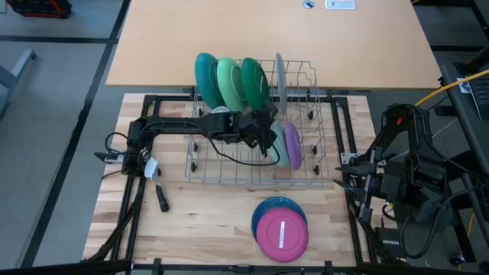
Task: Sort dishes
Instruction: Put the light blue plate in the dish rack
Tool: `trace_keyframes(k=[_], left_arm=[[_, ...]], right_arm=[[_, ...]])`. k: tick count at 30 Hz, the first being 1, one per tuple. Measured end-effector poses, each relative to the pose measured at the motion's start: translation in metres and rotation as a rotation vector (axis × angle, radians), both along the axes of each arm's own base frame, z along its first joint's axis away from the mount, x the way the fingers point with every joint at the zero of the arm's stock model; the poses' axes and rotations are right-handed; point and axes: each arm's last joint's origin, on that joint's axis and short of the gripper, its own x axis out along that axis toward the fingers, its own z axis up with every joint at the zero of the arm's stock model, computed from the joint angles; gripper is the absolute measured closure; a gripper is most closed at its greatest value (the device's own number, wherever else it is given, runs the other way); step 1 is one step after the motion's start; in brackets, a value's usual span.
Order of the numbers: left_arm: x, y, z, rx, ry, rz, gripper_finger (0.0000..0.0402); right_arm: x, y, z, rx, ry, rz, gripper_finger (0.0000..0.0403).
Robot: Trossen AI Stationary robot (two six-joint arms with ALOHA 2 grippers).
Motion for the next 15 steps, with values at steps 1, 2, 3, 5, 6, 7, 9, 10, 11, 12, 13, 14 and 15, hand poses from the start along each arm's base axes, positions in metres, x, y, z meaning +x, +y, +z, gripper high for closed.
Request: trace_keyframes(k=[1,2,3,5,6,7,9,10,11,12,13,14,15], left_arm=[[0.002,0.0,-0.004,-0.001,0.017,0.0,0.0392],[0.005,0.0,-0.009,-0.001,0.026,-0.002,0.0394],[0.006,0.0,-0.013,0.0,0.038,-0.005,0.0396],[0.011,0.001,-0.023,0.003,0.066,-0.008,0.0396],[0.013,0.001,-0.027,0.004,0.076,-0.009,0.0393],[0.014,0.001,-0.031,0.006,0.087,-0.012,0.0388],[0.017,0.001,-0.037,0.011,0.102,-0.016,0.0375],[0.017,0.001,-0.038,0.013,0.11,-0.018,0.0368],[0.019,0.001,-0.042,0.012,0.118,-0.019,0.0361],[0.02,0.001,-0.043,0.012,0.117,-0.019,0.0355],[0.02,0.001,-0.043,0.012,0.119,-0.02,0.035],[0.02,0.001,-0.044,0.011,0.12,-0.02,0.0346],[0.02,0.001,-0.045,0.01,0.123,-0.02,0.0342]], right_arm=[[0.0,0.0,0.0,0.0,0.0,0.0,0.0259],[0.0,0.0,0.0,0.0,0.0,0.0,0.0259],[0.0,0.0,0.0,0.0,0.0,0.0,0.0259],[0.0,0.0,0.0,0.0,0.0,0.0,0.0259],[0.0,0.0,0.0,0.0,0.0,0.0,0.0259],[0.0,0.0,0.0,0.001,0.0,0.0,0.0259],[0.0,0.0,0.0,0.001,0.0,0.0,0.0259],[0.0,0.0,0.0,0.001,0.0,0.001,0.0259],[0.0,0.0,0.0,0.001,0.0,0.001,0.0259],[0.0,0.0,0.0,0.001,0.0,0.001,0.0259],[0.0,0.0,0.0,0.001,0.0,0.001,0.0259],[0.0,0.0,0.0,0.001,0.0,0.001,0.0259],[0.0,0.0,0.0,0.001,0.001,0.001,0.0259]])
